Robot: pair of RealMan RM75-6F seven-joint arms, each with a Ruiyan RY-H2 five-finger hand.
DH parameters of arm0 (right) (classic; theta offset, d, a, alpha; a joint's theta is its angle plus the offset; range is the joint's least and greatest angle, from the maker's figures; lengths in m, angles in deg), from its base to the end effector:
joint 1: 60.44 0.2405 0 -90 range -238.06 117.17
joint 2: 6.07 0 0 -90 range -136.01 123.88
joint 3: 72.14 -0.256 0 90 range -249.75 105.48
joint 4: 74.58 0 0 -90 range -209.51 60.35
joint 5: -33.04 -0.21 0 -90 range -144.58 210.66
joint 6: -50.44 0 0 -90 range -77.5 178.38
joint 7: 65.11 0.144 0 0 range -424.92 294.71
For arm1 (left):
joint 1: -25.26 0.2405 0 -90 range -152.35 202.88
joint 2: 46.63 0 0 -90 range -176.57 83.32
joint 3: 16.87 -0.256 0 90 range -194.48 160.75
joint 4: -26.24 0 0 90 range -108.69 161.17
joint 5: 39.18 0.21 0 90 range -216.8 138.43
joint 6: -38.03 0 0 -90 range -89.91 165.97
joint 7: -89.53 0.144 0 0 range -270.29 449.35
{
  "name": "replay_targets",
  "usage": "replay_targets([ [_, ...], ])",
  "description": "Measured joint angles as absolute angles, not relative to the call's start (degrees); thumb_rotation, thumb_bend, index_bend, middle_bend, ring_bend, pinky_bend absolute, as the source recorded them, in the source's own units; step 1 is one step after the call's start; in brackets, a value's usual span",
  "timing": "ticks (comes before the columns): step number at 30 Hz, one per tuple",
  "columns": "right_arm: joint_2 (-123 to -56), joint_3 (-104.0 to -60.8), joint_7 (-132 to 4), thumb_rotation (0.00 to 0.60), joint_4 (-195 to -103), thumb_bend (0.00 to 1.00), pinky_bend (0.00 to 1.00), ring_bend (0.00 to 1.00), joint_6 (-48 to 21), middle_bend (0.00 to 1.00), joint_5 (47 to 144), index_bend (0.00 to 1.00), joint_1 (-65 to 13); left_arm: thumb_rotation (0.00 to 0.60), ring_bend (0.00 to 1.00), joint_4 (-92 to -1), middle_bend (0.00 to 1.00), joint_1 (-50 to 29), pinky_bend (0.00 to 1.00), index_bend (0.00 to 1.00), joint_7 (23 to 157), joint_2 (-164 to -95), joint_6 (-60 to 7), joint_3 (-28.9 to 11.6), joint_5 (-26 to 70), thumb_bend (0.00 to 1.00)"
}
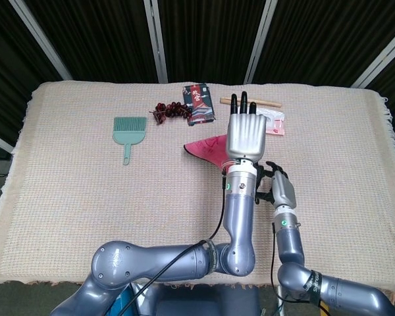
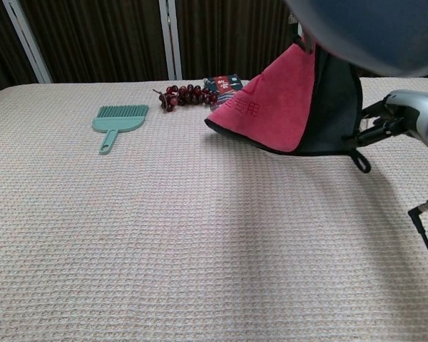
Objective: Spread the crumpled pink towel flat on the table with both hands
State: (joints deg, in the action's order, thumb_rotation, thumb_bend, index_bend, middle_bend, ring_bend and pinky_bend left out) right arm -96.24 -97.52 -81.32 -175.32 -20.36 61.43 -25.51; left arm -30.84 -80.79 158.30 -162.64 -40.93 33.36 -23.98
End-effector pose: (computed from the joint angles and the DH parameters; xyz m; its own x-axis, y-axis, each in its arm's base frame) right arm -0.1654 -0.3306 0.0187 -0.2650 -0.1695 0.9492 -0.9260 0.3192 -0.2015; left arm 0.2332 0.3765 -0.0250 0.4312 -0.0632 0.9000 0.8858 -0.1600 -0.4356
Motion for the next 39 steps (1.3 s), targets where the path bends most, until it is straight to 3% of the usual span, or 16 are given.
replay_targets([
  [24,-87.66,-104.38,-83.0,0.6,-176.82,0.53,0.0,0.0,-23.01,0.14,63.36,0.71,-23.3,0.6,0.0,-56.72,0.21,-62.16,0.0,0.88,150.75,-149.09,-41.49,30.48,-25.92,0.77],
  [39,-88.31,-106.26,-86.79,0.6,-172.33,0.53,0.0,0.0,-25.69,0.14,65.26,0.71,-17.44,0.6,0.0,-59.15,0.21,-52.85,0.0,0.88,136.84,-143.24,-38.23,24.28,-17.94,0.77],
])
